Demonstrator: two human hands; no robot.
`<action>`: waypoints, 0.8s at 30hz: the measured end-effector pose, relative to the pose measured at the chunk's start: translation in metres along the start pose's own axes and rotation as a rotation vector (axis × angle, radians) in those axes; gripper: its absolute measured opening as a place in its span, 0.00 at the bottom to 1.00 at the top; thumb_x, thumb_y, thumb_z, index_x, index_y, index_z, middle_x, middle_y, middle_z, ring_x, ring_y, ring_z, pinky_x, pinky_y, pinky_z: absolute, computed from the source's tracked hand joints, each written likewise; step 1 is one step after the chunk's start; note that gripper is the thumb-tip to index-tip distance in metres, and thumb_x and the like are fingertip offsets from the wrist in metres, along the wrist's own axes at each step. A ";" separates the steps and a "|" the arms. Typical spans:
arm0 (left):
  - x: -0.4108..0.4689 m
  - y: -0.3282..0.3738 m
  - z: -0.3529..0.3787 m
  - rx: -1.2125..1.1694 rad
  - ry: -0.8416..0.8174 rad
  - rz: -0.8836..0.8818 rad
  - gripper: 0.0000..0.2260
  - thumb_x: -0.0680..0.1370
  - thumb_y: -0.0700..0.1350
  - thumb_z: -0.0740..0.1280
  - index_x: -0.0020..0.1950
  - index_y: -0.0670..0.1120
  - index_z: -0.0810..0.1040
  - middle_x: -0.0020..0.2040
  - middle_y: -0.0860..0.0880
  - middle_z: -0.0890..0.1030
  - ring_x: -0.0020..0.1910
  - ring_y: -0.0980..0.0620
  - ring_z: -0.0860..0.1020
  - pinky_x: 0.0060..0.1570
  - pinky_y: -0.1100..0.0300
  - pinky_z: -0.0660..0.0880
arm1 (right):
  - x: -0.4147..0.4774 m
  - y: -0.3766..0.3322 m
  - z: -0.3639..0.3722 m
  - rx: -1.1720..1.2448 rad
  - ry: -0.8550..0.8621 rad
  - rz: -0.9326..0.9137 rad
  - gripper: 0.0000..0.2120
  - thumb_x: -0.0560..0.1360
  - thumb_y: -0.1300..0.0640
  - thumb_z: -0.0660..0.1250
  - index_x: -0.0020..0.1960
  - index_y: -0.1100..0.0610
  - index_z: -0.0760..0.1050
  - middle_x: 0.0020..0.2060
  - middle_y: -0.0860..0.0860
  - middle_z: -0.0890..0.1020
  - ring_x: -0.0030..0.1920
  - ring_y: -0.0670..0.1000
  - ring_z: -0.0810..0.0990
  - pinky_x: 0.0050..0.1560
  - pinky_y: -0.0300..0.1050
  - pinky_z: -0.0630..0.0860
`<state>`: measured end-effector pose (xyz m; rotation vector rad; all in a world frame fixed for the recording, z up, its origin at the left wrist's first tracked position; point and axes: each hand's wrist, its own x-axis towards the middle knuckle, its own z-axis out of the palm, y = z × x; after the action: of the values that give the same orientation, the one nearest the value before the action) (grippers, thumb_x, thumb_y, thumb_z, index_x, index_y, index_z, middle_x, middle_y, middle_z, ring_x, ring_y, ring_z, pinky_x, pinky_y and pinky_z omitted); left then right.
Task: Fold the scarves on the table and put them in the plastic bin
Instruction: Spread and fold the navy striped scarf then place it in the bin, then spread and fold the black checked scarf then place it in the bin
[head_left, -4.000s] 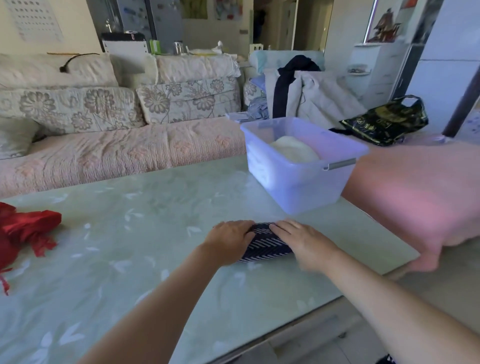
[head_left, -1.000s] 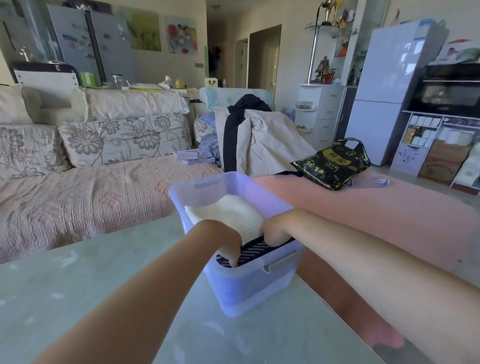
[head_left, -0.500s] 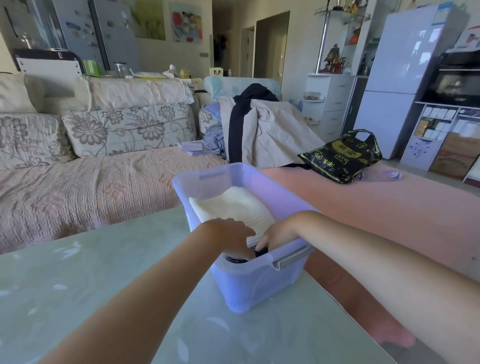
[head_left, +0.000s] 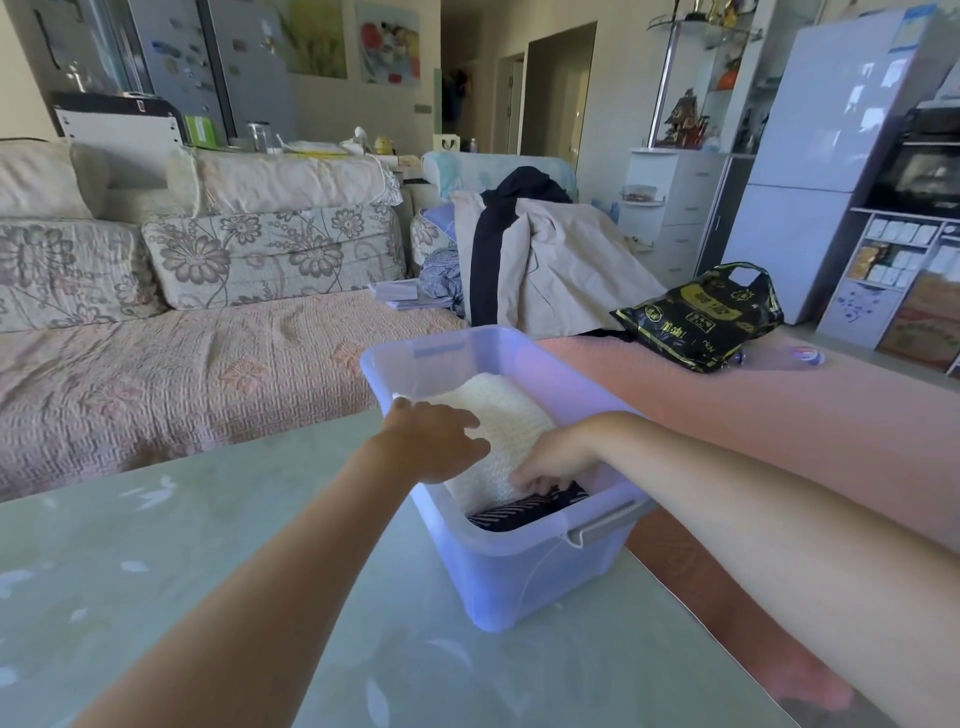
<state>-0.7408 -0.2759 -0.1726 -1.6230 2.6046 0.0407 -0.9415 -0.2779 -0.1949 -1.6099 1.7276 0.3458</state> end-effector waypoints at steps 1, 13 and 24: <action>0.000 0.000 0.001 -0.025 0.037 0.005 0.23 0.80 0.64 0.52 0.73 0.62 0.66 0.73 0.54 0.70 0.71 0.49 0.67 0.70 0.51 0.57 | -0.006 -0.004 -0.006 -0.027 0.096 -0.044 0.14 0.77 0.41 0.64 0.50 0.50 0.80 0.55 0.50 0.83 0.51 0.53 0.82 0.57 0.50 0.77; -0.005 -0.010 0.016 -0.492 0.402 0.013 0.14 0.79 0.54 0.61 0.62 0.55 0.80 0.62 0.53 0.80 0.62 0.49 0.73 0.66 0.53 0.65 | 0.009 0.000 -0.004 -0.124 0.383 -0.173 0.29 0.77 0.33 0.59 0.76 0.40 0.65 0.77 0.41 0.63 0.77 0.49 0.60 0.77 0.51 0.56; -0.100 -0.070 -0.010 -0.667 0.451 -0.071 0.15 0.79 0.53 0.63 0.66 0.55 0.74 0.55 0.55 0.79 0.51 0.52 0.77 0.50 0.59 0.72 | -0.089 -0.111 0.017 0.229 0.773 -0.481 0.16 0.81 0.51 0.59 0.48 0.65 0.76 0.36 0.52 0.73 0.35 0.51 0.69 0.37 0.43 0.63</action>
<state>-0.6345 -0.2174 -0.1535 -2.1281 3.0748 0.6836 -0.8367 -0.2200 -0.1162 -2.0492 1.7164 -0.7718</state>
